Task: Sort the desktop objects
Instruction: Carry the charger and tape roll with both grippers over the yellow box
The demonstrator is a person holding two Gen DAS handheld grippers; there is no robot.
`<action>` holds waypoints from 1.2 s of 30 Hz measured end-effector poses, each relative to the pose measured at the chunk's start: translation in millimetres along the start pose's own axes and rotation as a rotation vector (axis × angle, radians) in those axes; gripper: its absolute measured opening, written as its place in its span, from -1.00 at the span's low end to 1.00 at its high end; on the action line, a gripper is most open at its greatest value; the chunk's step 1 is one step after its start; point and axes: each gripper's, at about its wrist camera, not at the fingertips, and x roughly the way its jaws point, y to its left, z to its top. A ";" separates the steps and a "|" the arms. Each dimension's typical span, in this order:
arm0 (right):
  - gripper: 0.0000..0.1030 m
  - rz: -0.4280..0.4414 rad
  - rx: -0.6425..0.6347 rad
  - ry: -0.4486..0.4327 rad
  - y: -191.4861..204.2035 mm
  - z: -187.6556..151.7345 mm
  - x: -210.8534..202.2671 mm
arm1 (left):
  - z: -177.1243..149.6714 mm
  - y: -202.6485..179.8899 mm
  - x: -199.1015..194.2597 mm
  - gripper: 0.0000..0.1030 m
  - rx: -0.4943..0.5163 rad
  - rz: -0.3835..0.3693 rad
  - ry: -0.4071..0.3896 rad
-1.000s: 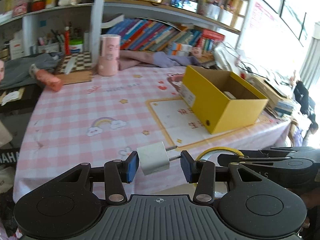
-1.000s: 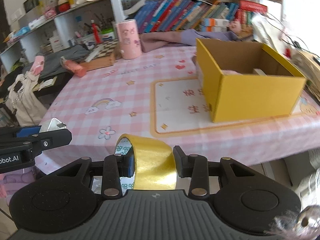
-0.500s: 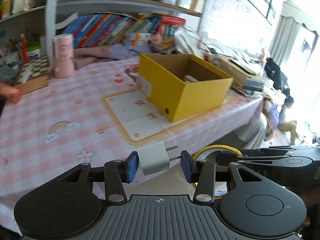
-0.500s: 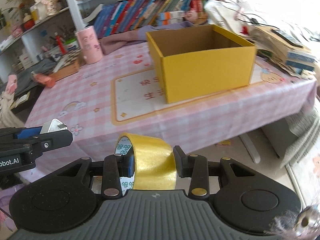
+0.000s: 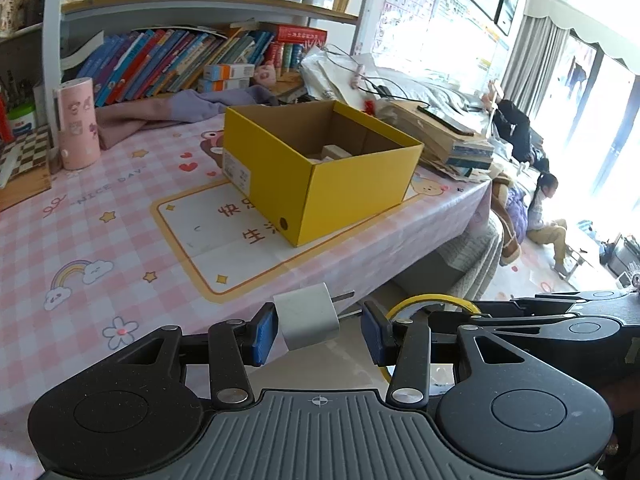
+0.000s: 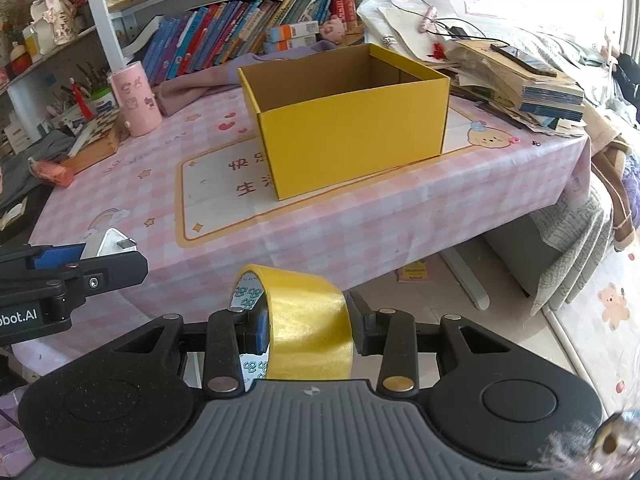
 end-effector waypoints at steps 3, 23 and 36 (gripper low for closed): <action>-0.32 -0.008 0.001 0.000 -3.1 1.0 0.4 | 2.7 -3.3 3.0 -0.14 0.009 -0.009 0.001; -0.32 -0.042 0.032 -0.013 -32.6 20.3 10.4 | 29.0 -26.6 31.8 -0.14 0.070 -0.071 0.000; -0.32 -0.037 0.055 -0.052 -52.2 52.5 27.1 | 56.7 -35.3 45.9 -0.14 0.106 -0.082 -0.057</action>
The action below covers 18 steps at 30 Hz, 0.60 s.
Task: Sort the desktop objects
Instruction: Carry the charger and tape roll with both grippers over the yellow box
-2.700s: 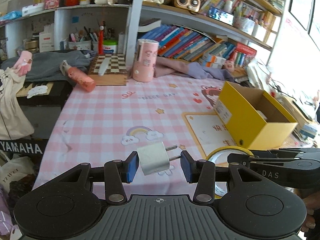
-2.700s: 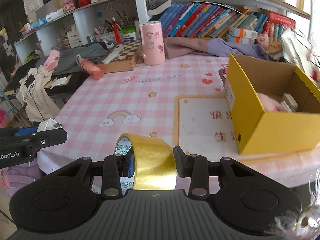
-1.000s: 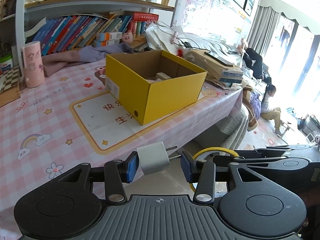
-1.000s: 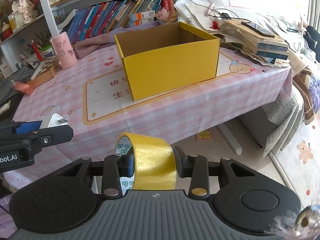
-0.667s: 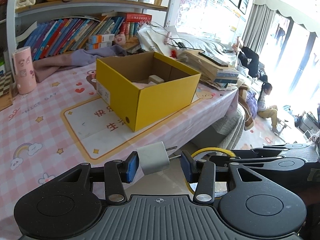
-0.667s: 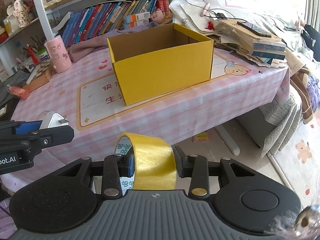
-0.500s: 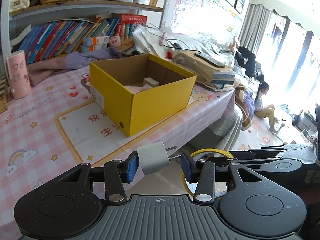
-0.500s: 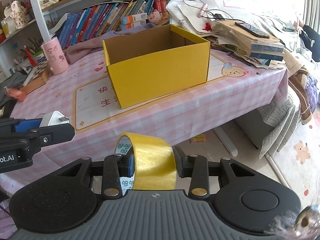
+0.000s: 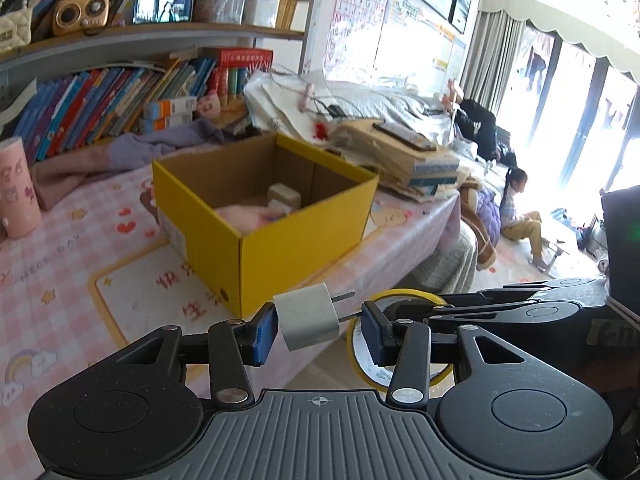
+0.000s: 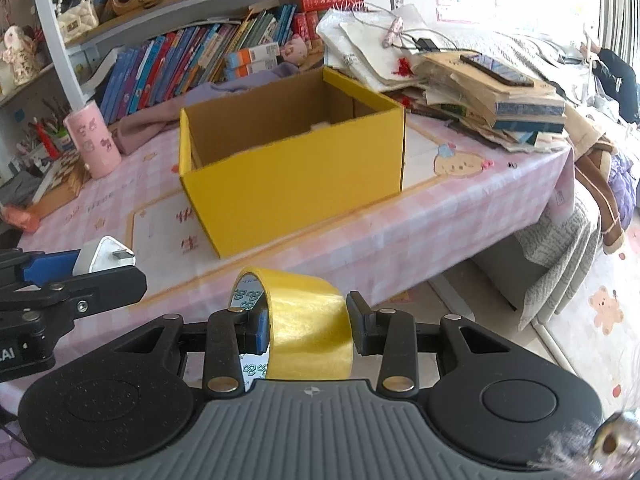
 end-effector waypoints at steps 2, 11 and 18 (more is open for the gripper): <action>-0.32 0.006 0.002 -0.015 -3.3 9.4 2.2 | 8.1 0.4 1.8 -0.14 0.005 0.004 -0.021; -0.32 0.033 -0.033 -0.133 -17.8 68.8 10.3 | 53.1 5.1 17.9 -0.14 0.023 0.036 -0.125; -0.32 0.100 -0.103 -0.189 -32.3 122.8 35.7 | 83.7 8.2 51.4 -0.13 -0.012 0.121 -0.164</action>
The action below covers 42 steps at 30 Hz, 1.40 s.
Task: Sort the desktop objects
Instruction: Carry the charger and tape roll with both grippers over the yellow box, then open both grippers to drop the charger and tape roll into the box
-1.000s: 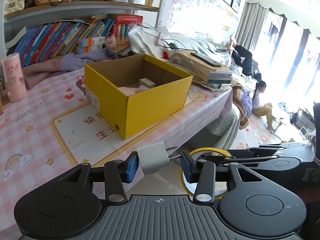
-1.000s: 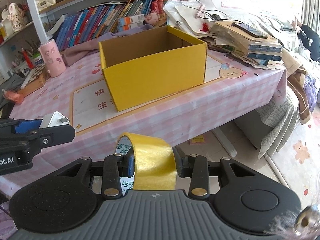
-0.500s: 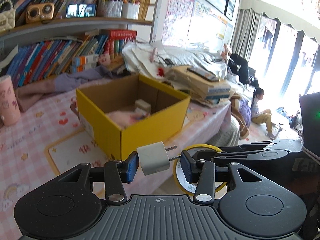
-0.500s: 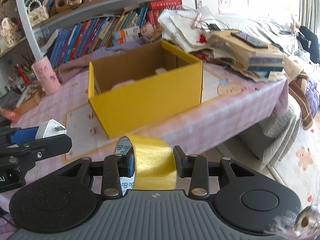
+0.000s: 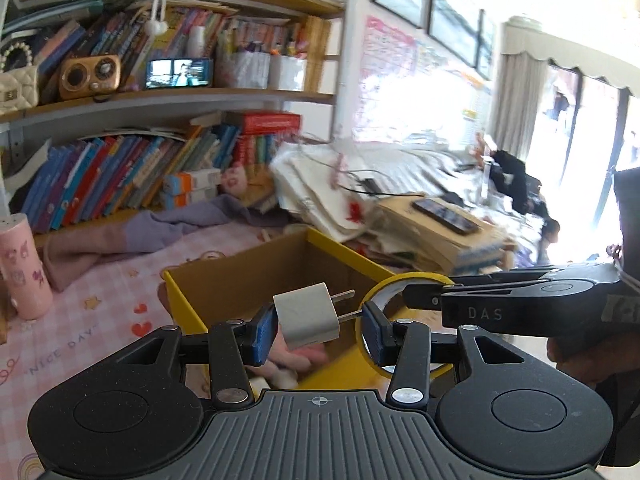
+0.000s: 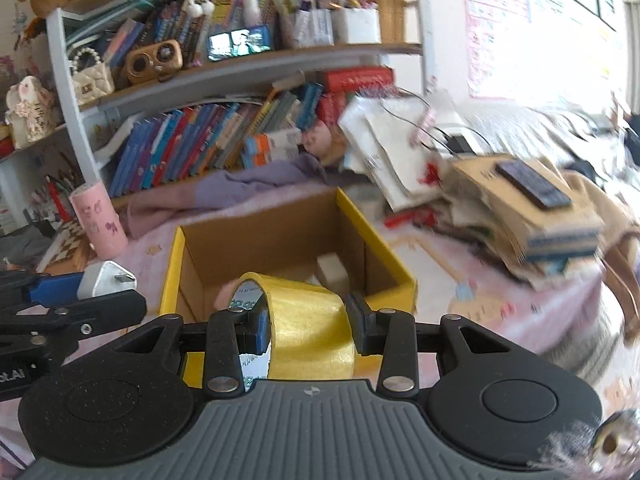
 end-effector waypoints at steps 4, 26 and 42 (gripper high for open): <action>-0.32 0.054 -0.057 0.012 -12.5 23.9 32.2 | 8.1 -1.1 26.5 -0.13 -0.055 0.062 0.021; -0.36 0.323 -0.398 0.258 -7.6 75.1 221.1 | 17.7 9.5 157.4 -0.13 -0.119 0.461 0.261; -0.09 0.411 -0.317 0.224 -12.3 91.7 236.0 | 31.4 0.8 126.8 0.52 -0.160 0.578 0.133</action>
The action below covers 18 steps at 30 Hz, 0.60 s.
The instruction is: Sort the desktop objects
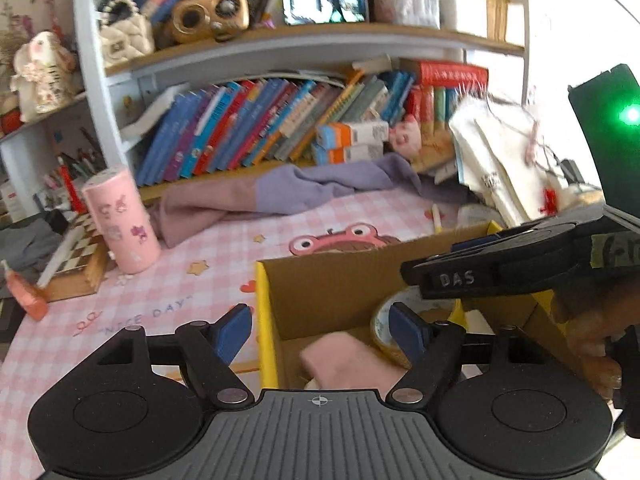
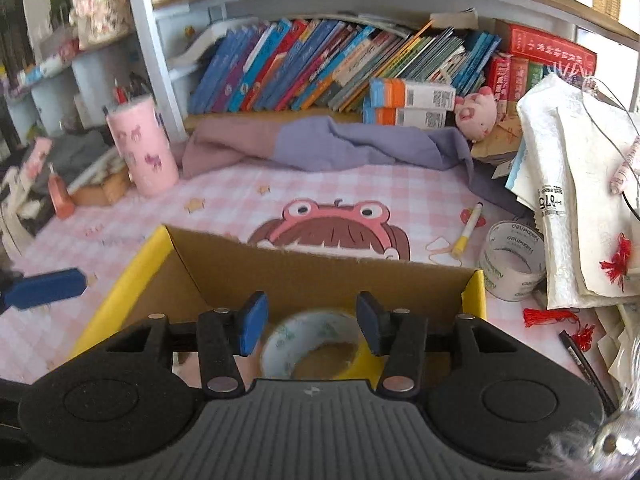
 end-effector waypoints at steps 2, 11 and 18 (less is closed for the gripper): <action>-0.08 -0.001 0.020 -0.026 -0.9 -0.3 -9.3 | -0.8 4.4 -14.6 0.59 -0.019 0.001 -0.033; 0.06 -0.041 0.059 -0.147 17.4 -21.4 -68.3 | -17.1 36.7 -76.5 0.75 -0.095 0.049 -0.142; 0.15 -0.082 0.091 -0.201 46.2 -51.9 -111.4 | -50.4 70.1 -118.8 0.83 -0.088 0.102 -0.167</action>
